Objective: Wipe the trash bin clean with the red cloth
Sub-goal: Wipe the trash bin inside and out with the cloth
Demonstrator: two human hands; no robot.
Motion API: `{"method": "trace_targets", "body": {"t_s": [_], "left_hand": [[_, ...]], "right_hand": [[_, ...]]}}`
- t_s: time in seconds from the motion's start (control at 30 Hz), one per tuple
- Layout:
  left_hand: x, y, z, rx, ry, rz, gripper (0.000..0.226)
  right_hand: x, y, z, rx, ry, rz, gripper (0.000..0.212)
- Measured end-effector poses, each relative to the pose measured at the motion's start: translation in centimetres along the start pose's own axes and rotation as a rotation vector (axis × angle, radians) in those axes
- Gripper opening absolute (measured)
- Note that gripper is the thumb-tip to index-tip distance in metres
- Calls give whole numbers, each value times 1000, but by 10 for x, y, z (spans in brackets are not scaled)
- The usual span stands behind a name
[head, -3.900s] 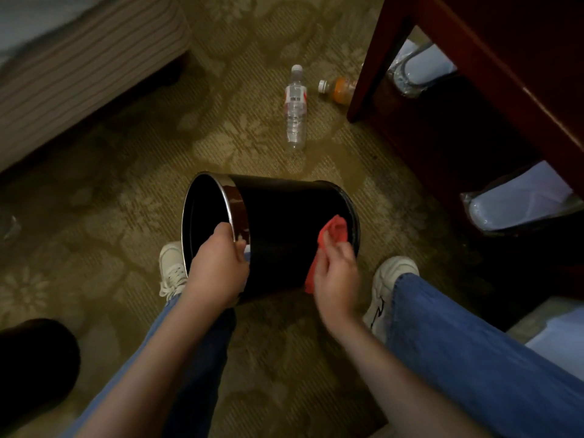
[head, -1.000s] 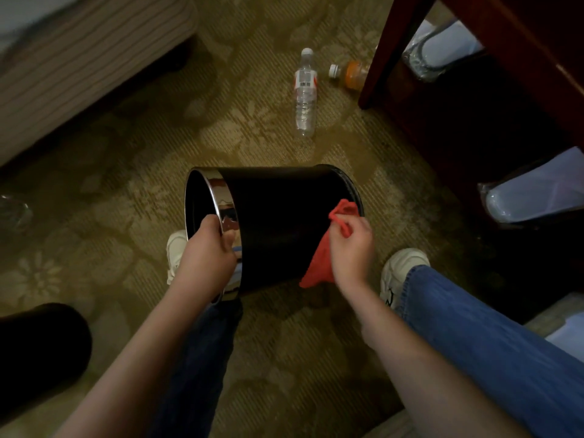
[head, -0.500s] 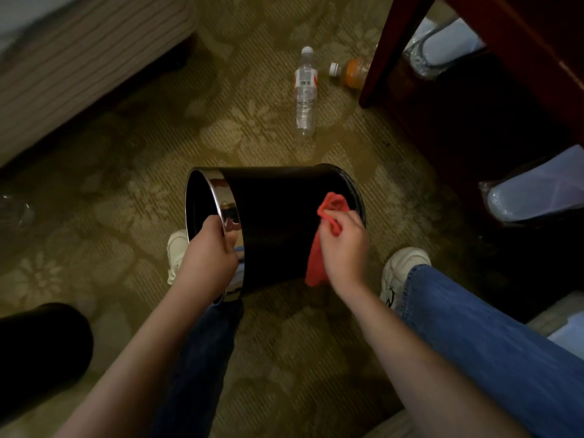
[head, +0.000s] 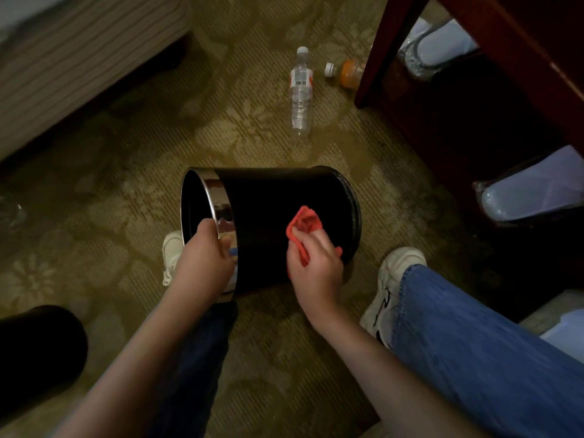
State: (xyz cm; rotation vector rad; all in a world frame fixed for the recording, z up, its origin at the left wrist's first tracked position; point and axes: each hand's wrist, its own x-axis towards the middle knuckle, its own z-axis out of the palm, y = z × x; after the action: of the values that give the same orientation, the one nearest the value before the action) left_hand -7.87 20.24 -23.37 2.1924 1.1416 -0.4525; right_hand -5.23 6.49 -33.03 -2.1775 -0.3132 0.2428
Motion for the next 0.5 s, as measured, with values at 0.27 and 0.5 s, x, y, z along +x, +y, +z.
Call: {"method": "trace_targets", "body": {"t_s": [0.27, 0.5], "left_hand": [[2, -14, -7, -15, 3, -53, 22], [4, -16, -8, -18, 7, -61, 23]], "right_hand": [[32, 51, -21, 35, 78, 326, 22], [-5, -19, 7, 135, -92, 100, 37]]}}
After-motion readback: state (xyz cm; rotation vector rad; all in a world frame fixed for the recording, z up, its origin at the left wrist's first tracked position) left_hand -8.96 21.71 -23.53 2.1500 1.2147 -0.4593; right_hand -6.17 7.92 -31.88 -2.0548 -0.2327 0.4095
